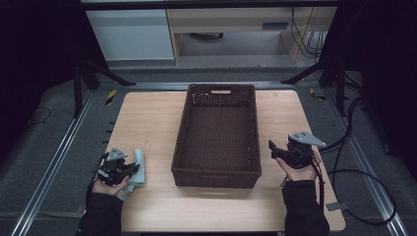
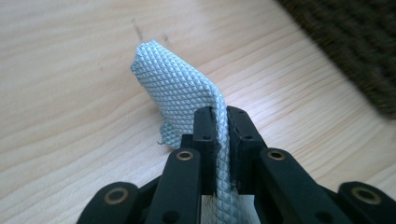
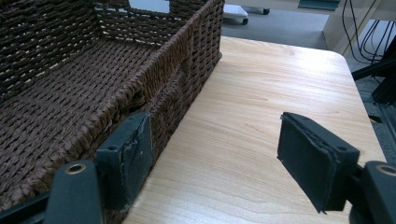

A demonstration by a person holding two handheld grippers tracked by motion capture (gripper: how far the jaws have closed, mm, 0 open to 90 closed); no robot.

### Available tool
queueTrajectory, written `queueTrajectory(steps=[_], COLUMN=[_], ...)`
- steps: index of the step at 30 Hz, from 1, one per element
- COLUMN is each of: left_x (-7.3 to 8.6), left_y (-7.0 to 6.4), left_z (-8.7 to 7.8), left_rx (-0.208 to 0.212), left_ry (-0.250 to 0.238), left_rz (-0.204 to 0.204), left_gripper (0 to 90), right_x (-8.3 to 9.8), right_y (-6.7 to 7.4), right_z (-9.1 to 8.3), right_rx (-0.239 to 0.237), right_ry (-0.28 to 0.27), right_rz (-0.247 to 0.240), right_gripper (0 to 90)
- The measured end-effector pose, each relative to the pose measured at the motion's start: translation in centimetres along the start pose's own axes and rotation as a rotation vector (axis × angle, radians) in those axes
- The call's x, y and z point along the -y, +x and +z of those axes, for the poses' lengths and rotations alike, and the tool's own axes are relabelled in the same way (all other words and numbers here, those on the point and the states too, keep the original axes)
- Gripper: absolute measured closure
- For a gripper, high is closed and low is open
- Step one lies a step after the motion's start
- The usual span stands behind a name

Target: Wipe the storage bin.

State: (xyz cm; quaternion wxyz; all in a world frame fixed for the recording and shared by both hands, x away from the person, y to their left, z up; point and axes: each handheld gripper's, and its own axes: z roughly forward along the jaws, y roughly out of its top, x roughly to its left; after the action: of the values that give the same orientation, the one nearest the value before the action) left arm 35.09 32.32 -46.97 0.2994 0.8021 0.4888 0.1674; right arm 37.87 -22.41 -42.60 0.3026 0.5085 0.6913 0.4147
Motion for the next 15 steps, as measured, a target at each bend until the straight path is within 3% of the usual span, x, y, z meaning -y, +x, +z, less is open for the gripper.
queueTrajectory(steps=[5,9,15], left_x=[0.1,0.1,-0.5], left_y=[0.4,0.5,0.3], left_z=[0.6,0.6,-1.1], left_rx=[-0.011,-0.019,-0.031], left_ry=[0.034,0.032,-0.083], left_rz=[-0.015,-0.032,-0.054], left_gripper=[79.6,68.0,56.5], right_x=[0.0,-0.2,-1.0], right_y=[0.1,0.3,1.2], right_z=[0.0,-0.1,-0.6], right_rx=[-0.003,-0.013,-0.065], right_ry=[-0.003,-0.005,-0.033], right_rz=[-0.002,-0.001,0.001], right_gripper=[26.5,26.7,28.3])
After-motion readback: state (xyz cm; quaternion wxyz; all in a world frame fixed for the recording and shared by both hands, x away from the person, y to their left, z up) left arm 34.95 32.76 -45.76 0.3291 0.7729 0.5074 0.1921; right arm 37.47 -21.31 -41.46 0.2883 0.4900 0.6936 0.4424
